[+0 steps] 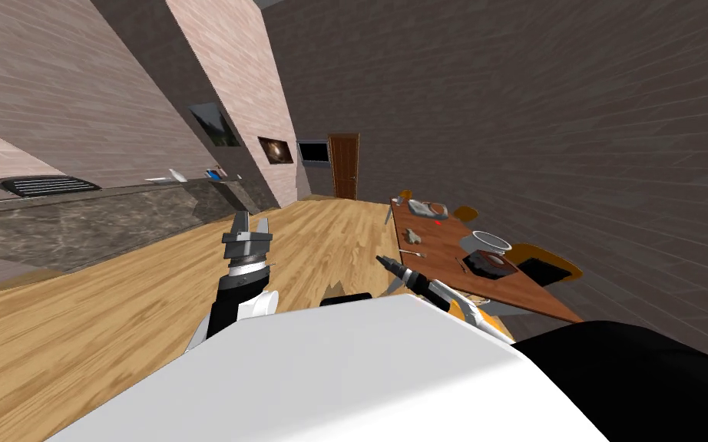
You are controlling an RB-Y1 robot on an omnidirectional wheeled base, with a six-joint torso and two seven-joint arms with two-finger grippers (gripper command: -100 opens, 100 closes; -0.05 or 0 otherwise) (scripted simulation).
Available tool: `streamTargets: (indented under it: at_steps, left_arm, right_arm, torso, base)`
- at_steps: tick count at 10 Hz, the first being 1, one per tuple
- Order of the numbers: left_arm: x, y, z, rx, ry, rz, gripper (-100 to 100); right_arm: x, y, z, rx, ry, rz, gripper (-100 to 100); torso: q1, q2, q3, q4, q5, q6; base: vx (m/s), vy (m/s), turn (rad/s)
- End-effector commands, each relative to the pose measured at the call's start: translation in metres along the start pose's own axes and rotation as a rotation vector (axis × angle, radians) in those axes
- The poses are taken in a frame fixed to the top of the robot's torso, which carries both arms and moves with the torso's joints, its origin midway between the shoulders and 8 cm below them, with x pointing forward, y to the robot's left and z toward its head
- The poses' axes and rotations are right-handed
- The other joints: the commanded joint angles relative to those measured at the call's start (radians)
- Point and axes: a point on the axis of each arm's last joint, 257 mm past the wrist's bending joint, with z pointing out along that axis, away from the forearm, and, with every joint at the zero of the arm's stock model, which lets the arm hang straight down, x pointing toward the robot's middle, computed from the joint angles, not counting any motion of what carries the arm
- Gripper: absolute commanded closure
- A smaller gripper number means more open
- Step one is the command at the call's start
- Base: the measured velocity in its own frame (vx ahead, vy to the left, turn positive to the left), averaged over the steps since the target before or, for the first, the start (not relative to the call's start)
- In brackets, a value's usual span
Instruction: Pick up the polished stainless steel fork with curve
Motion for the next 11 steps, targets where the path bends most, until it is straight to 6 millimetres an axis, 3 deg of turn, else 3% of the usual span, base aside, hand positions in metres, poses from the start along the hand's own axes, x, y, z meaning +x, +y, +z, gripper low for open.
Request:
streamTargets:
  at_steps: [1,2,3,4,5,6,7,8,9,11]
  left_arm:
    - [0.0,0.0,0.0,0.0,0.0,0.0,0]
    - [0.0,0.0,0.0,0.0,0.0,0.0,0]
    - [0.0,0.0,0.0,0.0,0.0,0.0,0]
    - [0.0,0.0,0.0,0.0,0.0,0.0,0]
    - [0.0,0.0,0.0,0.0,0.0,0.0,0]
    - [0.0,0.0,0.0,0.0,0.0,0.0,0]
    - [0.0,0.0,0.0,0.0,0.0,0.0,0]
    - [0.0,0.0,0.0,0.0,0.0,0.0,0]
    - [0.0,0.0,0.0,0.0,0.0,0.0,0]
    - [0.0,0.0,0.0,0.0,0.0,0.0,0]
  right_arm:
    - [0.016,-0.015,-0.008,0.032,0.046,-0.026,-100]
    - [0.039,-0.036,-0.02,0.075,0.127,-0.075,-100]
    - [0.039,-0.037,-0.021,0.077,0.13,-0.077,-100]
    - [0.061,-0.058,-0.036,0.119,0.209,-0.121,-100]
    - [0.059,-0.06,-0.038,0.122,0.217,-0.13,-100]
    - [0.079,-0.082,-0.058,0.166,0.302,-0.18,-100]
    - [0.079,-0.083,-0.059,0.168,0.305,-0.184,-100]
    - [0.096,-0.105,-0.082,0.212,0.392,-0.237,-100]
    - [0.095,-0.106,-0.083,0.213,0.395,-0.24,-100]
    - [0.12,-0.143,-0.13,0.284,0.549,-0.338,-100]
  torso:
    - [0.0,0.0,0.0,0.0,0.0,0.0]
    - [-0.001,0.002,0.001,0.0,0.0,0.001]
    - [-0.002,0.002,0.001,0.0,-0.001,0.0]
    - [-0.002,0.003,0.001,0.0,-0.001,0.001]
    - [-0.003,0.002,0.001,0.0,-0.001,0.001]
    - [-0.002,0.002,0.001,0.0,0.0,0.001]
    - [-0.002,0.001,0.001,0.0,-0.001,0.0]
    - [-0.003,0.002,0.001,0.0,-0.001,0.001]
    - [-0.003,0.002,0.001,0.0,-0.001,0.001]
    - [-0.003,0.003,0.002,0.001,-0.001,0.001]
  base:
    - [0.076,0.003,0.119]
    - [0.077,-0.009,0.212]
    - [0.065,-0.017,0.108]
    - [0.076,-0.016,0.184]
    - [0.074,-0.014,0.101]
    - [0.086,-0.015,0.206]
    - [0.069,-0.023,0.122]
    - [0.076,-0.029,0.189]
    - [0.057,-0.027,0.095]
    - [0.08,-0.044,0.233]
